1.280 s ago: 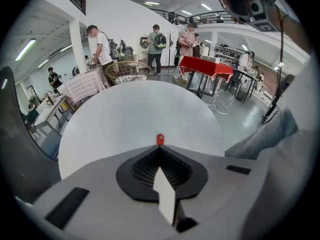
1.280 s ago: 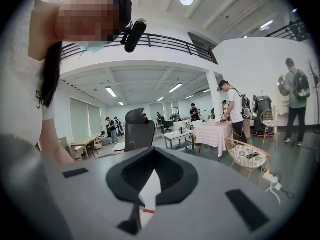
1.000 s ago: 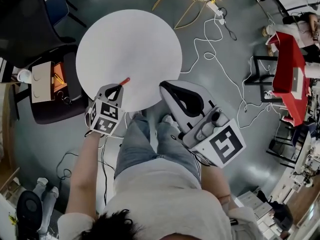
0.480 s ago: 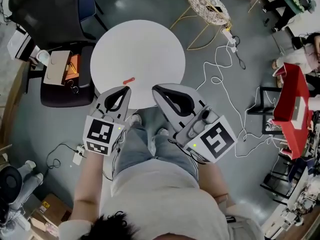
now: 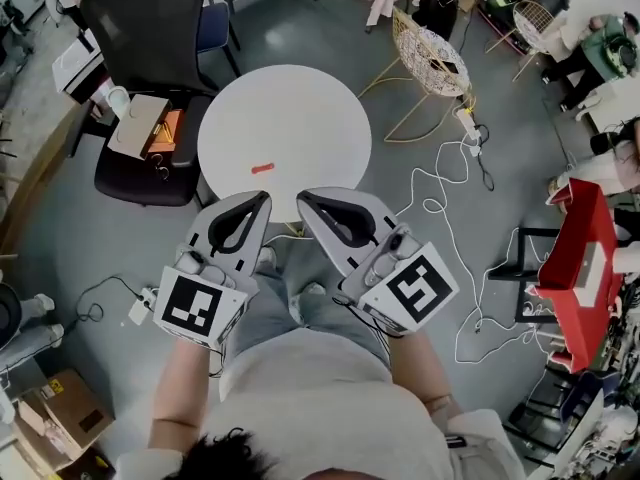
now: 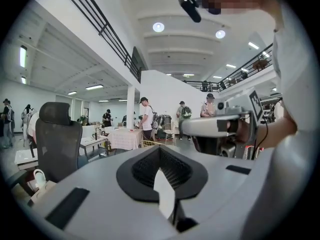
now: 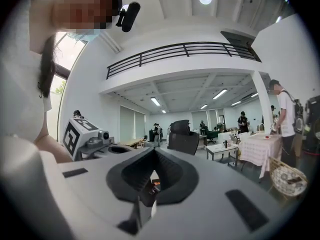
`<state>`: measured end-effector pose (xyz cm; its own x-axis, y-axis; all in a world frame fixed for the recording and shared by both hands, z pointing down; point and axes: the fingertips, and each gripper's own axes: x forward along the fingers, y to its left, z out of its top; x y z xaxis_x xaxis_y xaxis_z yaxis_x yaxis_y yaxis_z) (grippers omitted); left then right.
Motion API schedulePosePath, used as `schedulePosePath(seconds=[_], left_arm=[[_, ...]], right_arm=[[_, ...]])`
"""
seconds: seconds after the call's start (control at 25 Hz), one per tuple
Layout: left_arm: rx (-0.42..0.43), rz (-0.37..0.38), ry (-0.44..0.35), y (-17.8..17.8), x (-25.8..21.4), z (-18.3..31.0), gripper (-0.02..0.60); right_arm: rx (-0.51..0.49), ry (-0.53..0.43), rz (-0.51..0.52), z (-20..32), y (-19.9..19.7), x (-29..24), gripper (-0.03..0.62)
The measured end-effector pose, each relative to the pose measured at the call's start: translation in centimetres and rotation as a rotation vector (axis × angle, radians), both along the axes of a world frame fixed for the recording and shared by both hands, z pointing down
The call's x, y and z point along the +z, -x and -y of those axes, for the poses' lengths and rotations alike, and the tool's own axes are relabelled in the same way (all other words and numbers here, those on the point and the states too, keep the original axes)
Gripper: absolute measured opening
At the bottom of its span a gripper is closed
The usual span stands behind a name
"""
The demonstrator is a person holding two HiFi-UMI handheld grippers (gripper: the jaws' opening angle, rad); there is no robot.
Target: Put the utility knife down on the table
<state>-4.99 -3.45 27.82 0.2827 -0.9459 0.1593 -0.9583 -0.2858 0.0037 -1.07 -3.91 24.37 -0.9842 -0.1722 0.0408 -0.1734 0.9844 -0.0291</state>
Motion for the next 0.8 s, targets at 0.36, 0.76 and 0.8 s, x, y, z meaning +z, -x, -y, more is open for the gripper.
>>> schedulePosePath(seconds=[0.36,0.76,0.8], left_arm=[[-0.038,-0.034,-0.091,-2.3,-3.1,-3.3,0.008],[-0.015,-0.04,-0.124,-2.6,-4.5,-4.5,0.009],[-0.008,-0.038,-0.129,-2.6,-4.7,-4.6,0.008]], right_arm=[[-0.085,-0.012,0.016,-2.7,-1.0,-0.4,0.008],[-0.096,-0.038,0.031,-4.0,-0.5,-1.0,0.008],[-0.093,-0.039,0.03,-4.1,-0.4,-1.1,0.008]])
